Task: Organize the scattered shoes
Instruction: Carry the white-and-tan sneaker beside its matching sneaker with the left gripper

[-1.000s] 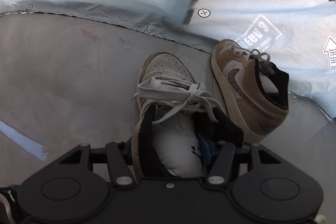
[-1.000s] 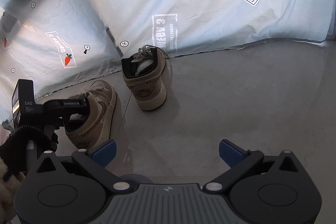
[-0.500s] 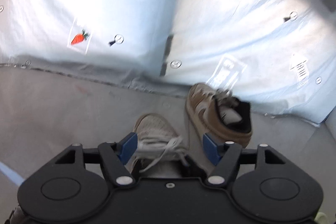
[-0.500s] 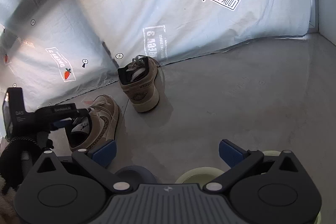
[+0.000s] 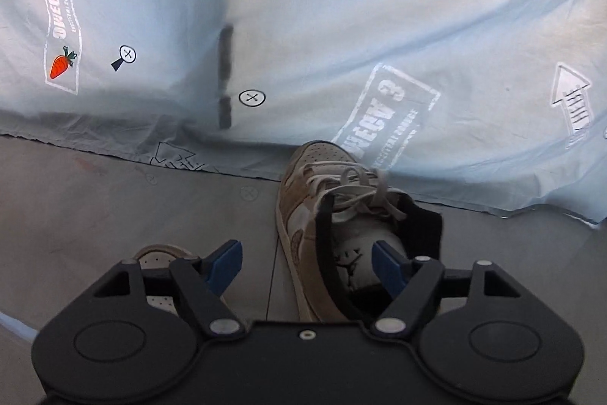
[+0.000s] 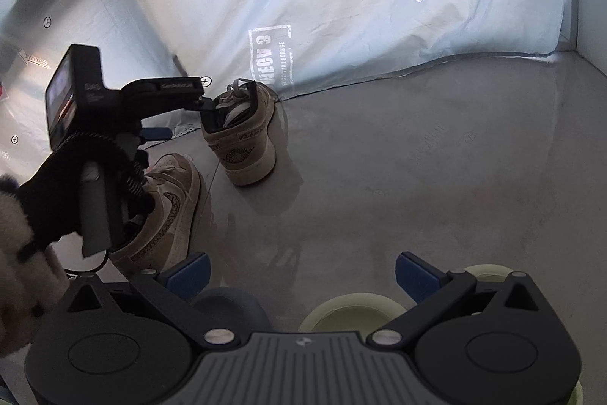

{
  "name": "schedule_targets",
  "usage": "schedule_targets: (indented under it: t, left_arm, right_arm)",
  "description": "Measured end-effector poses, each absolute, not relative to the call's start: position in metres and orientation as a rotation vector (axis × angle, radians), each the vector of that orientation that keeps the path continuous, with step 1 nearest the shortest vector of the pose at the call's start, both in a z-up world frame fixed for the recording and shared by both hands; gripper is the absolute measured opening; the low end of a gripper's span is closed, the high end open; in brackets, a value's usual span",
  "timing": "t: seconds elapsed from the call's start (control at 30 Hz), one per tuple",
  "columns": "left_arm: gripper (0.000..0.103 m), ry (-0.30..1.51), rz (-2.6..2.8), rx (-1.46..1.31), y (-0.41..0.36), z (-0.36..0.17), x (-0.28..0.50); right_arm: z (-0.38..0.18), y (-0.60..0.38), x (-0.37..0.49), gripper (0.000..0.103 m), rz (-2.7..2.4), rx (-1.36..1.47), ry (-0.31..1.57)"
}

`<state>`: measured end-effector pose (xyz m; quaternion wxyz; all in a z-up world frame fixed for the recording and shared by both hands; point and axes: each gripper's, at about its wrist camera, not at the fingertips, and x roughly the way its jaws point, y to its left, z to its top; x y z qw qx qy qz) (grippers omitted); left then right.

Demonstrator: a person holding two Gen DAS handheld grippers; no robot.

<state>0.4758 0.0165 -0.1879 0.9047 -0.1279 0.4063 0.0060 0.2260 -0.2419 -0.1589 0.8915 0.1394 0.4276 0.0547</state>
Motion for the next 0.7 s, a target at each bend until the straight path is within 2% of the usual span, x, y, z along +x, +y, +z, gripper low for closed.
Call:
schedule_targets:
  t: [0.03, 0.07, 0.1, 0.17, 0.33, 0.7]
  left_arm:
    - [0.036, 0.861, 0.011, -0.298, 0.02, -0.194, 0.481]
    - [0.023, 0.861, -0.009, -0.312, 0.02, -0.196, 0.482]
    - [0.02, 0.859, -0.031, -0.323, 0.02, -0.197, 0.482]
    - [0.019, 0.848, -0.052, -0.231, 0.01, -0.197, 0.477]
    - [0.019, 0.856, -0.072, -0.209, 0.007, -0.197, 0.453]
    - [0.018, 0.872, -0.18, -0.037, -0.01, -0.19, 0.363]
  right_arm:
    - [-0.161, -0.244, 0.228, 0.103, 0.108, 0.294, 0.895]
    - [-0.162, -0.245, 0.229, 0.103, 0.104, 0.294, 0.9]
    - [-0.164, -0.246, 0.231, 0.103, 0.101, 0.293, 0.904]
    - [-0.165, -0.246, 0.235, 0.103, 0.102, 0.287, 0.909]
    - [-0.163, -0.245, 0.24, 0.103, 0.12, 0.277, 0.904]
    - [-0.151, -0.24, 0.221, 0.103, 0.143, 0.279, 0.866]
